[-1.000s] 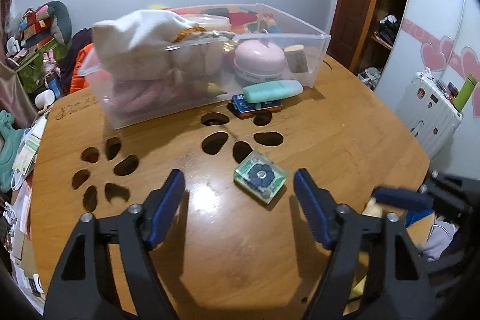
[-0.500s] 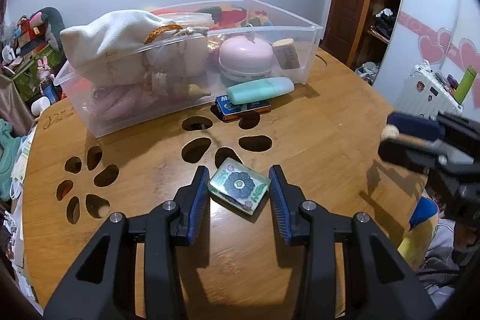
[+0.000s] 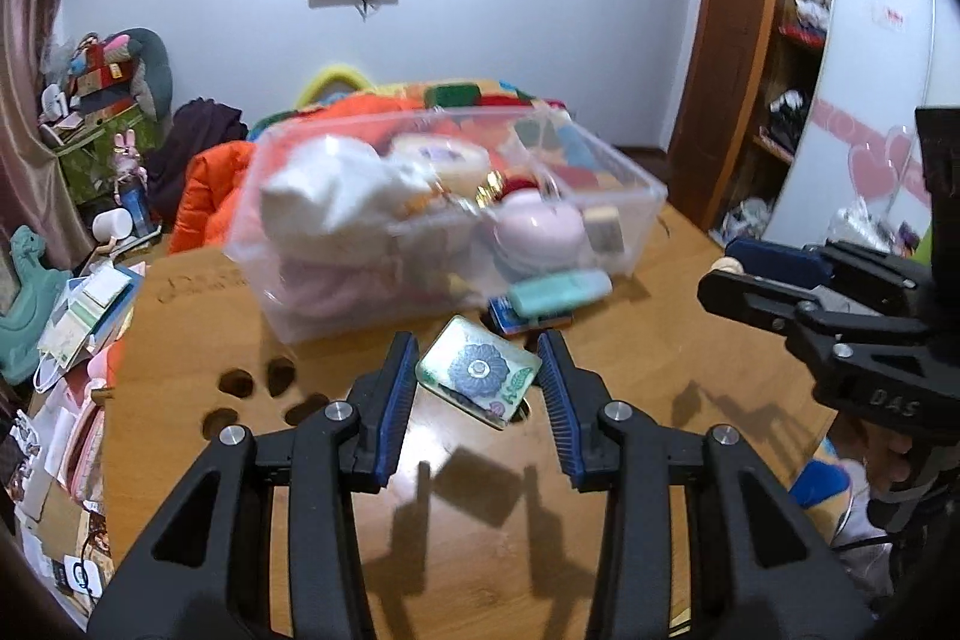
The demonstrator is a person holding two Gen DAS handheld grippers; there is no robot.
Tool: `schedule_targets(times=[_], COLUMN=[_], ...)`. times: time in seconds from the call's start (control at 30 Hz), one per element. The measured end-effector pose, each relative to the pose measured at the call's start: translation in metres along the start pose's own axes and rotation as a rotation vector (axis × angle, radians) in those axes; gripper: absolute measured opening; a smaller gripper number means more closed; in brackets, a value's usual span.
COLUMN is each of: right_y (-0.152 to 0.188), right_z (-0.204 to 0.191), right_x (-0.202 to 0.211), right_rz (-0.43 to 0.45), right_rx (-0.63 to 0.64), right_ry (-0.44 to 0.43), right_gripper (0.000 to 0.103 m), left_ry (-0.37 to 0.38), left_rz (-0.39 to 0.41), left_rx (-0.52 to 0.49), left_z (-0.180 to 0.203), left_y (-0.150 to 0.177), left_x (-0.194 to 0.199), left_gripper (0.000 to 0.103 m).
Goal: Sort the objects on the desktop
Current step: 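Lower the green case into the box with left tool while right tool drops the seashell in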
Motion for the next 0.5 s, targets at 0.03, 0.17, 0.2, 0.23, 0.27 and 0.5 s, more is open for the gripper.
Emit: schedule_targets(times=[0.03, 0.17, 0.2, 0.23, 0.27, 0.5], right_y=[-0.004, -0.021, -0.025, -0.029, -0.034, -0.060], right_z=[0.000, 0.000, 0.000, 0.001, 0.001, 0.010], right_x=[0.000, 0.002, 0.003, 0.003, 0.004, 0.004], right_rz=[0.007, 0.035, 0.042, 0.050, 0.059, 0.099], right_rx=[0.001, 0.008, 0.008, 0.008, 0.011, 0.005], right_ry=[-0.001, -0.002, -0.004, -0.004, -0.004, 0.002], right_gripper=[0.038, 0.038, 0.038, 0.038, 0.038, 0.038], left_ry=[0.002, 0.004, -0.004, -0.007, -0.007, -0.024], left_rz=[0.010, 0.052, 0.066, 0.078, 0.087, 0.136], left_rx=[0.008, 0.038, 0.043, 0.050, 0.056, 0.084], left_z=[-0.002, -0.016, -0.019, -0.024, -0.026, -0.046], left_y=[-0.003, -0.017, -0.022, -0.025, -0.028, -0.058], left_x=[0.003, 0.017, 0.021, 0.025, 0.027, 0.036], left_gripper=[0.041, 0.041, 0.041, 0.041, 0.041, 0.041])
Point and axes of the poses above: each gripper's, at about its wrist camera, not at the fingertips, and x roughly against the way its jaws point, z to its right, y to its underside, the point moved 4 cm from there along -x, roughly the way its jaws point, and after that the axes turned 13 degrees about -z, right-handed, at the moved point
